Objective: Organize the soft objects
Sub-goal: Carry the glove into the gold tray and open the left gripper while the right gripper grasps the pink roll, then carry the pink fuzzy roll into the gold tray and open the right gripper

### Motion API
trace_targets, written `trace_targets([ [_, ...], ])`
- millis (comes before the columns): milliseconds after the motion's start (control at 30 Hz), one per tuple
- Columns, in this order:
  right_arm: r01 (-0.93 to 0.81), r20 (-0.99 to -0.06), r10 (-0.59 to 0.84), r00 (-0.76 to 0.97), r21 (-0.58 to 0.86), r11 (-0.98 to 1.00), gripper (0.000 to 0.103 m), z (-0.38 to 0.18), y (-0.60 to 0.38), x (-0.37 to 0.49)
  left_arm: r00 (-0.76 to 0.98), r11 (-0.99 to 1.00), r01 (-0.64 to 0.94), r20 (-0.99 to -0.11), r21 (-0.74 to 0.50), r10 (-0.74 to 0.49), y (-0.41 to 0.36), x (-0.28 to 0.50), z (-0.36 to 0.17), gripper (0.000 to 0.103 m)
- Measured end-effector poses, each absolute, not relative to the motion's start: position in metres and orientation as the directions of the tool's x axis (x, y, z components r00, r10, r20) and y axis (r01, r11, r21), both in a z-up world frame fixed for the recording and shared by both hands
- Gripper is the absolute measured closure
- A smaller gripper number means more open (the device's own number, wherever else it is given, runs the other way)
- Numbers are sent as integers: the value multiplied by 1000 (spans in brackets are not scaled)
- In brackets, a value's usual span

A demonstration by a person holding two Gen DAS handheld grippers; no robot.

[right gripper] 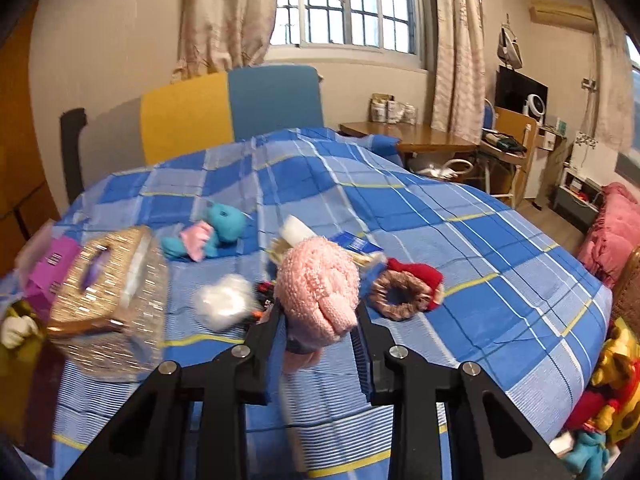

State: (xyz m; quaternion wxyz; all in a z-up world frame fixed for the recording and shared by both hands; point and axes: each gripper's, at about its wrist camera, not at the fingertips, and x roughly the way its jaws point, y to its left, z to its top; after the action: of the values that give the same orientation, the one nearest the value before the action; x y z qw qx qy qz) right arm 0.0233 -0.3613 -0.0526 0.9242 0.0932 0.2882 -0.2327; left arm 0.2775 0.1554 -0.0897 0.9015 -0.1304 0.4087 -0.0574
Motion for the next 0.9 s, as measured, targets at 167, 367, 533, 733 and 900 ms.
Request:
trace_targets([
  [167, 366, -515, -279, 811, 74, 928, 73, -16, -315, 24, 697, 958, 20, -683, -287, -219, 155, 234, -82, 69],
  [367, 74, -486, 25, 874, 183, 980, 72, 15, -216, 54, 671, 945, 39, -692, -326, -267, 152, 182, -101, 69],
  [533, -125, -542, 209, 814, 188, 974, 72, 2, -127, 101, 646, 949, 42, -716, -313, -265, 152, 152, -114, 69],
  [733, -190, -696, 263, 668, 182, 965, 72, -53, -63, 160, 648, 956, 67, -717, -284, -258, 158, 131, -113, 69],
  [900, -154, -821, 260, 508, 210, 966, 71, -99, -46, 205, 649, 954, 51, -716, -295, -256, 171, 124, -114, 69],
])
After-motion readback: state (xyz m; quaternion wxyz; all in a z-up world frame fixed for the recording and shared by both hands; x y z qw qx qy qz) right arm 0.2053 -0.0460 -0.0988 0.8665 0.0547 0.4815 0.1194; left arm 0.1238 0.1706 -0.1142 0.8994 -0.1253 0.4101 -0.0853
